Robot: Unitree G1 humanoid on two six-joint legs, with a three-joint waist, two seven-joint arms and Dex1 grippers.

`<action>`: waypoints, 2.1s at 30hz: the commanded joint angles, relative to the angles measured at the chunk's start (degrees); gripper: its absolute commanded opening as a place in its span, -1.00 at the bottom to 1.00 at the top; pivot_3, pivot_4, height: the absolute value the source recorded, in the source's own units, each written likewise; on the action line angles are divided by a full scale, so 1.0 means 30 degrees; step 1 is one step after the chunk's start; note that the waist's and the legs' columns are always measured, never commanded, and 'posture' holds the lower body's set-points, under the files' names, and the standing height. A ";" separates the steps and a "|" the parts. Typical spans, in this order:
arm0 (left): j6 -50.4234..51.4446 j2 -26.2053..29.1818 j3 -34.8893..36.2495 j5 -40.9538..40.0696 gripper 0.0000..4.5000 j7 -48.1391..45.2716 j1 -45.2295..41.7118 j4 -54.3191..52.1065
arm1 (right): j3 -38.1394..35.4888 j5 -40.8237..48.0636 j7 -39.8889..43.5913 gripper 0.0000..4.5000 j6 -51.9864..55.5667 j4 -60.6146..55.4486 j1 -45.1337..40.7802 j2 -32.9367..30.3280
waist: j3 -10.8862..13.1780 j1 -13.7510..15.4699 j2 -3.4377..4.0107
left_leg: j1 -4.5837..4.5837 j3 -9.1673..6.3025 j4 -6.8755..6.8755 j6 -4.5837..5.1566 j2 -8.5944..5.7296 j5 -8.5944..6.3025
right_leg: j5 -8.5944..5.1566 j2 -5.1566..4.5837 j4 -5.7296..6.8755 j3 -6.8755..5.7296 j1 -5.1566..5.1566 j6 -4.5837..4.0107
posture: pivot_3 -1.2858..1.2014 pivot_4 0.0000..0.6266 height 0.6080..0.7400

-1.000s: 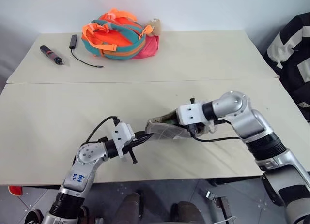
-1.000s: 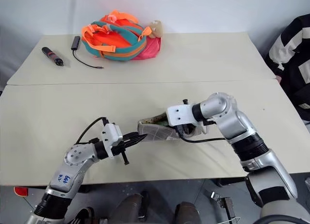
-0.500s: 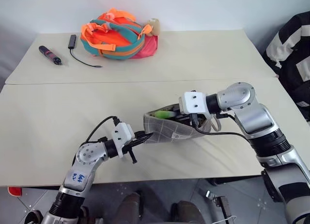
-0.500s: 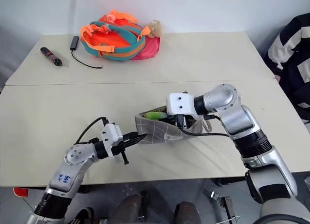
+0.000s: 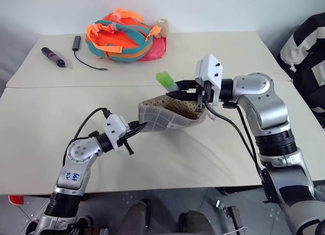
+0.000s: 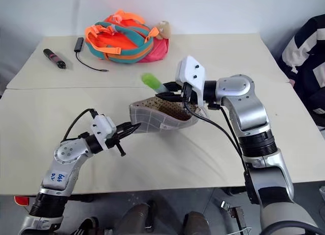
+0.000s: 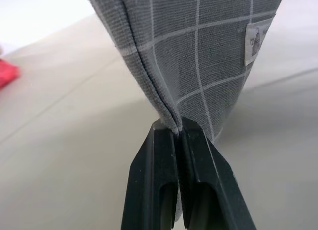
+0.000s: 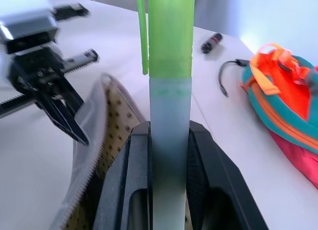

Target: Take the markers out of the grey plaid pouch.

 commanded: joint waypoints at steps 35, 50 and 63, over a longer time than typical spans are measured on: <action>-0.1757 0.0624 0.1784 0.0262 -1.00 0.0266 0.1255 0.0017 | 0.2312 -0.8926 -0.1637 0.37 -0.8657 0.8015 0.1610 -0.5486 | 0.0008 -0.0050 -0.0003 | -0.0065 0.0110 0.0062 0.0034 0.0012 0.0020 | 0.0013 -0.0038 0.0046 0.0048 -0.0146 0.0006 | 0.03 -0.52 1.00; -0.1299 0.0056 0.1246 -0.0246 -1.00 0.0086 0.1108 -0.0170 | -0.0247 0.0042 0.0519 0.25 -0.0459 -0.0461 -0.0791 -0.0626 | 0.0021 0.0038 0.0020 | -0.0073 0.0073 0.0054 0.0036 0.0006 0.0017 | 0.0032 -0.0036 0.0058 0.0038 -0.0136 0.0006 | 0.03 -0.52 1.00; 0.1747 -0.0566 0.1205 -0.3462 -1.00 -0.1273 0.1165 -0.1785 | 0.4553 -0.6913 0.0199 -0.33 -0.8812 0.4338 -0.1334 -0.0545 | 0.0021 -0.0086 0.0017 | -0.0077 0.0102 0.0053 0.0037 0.0008 0.0024 | 0.0035 -0.0032 0.0140 0.0053 -0.0188 0.0009 | 0.03 -0.52 1.00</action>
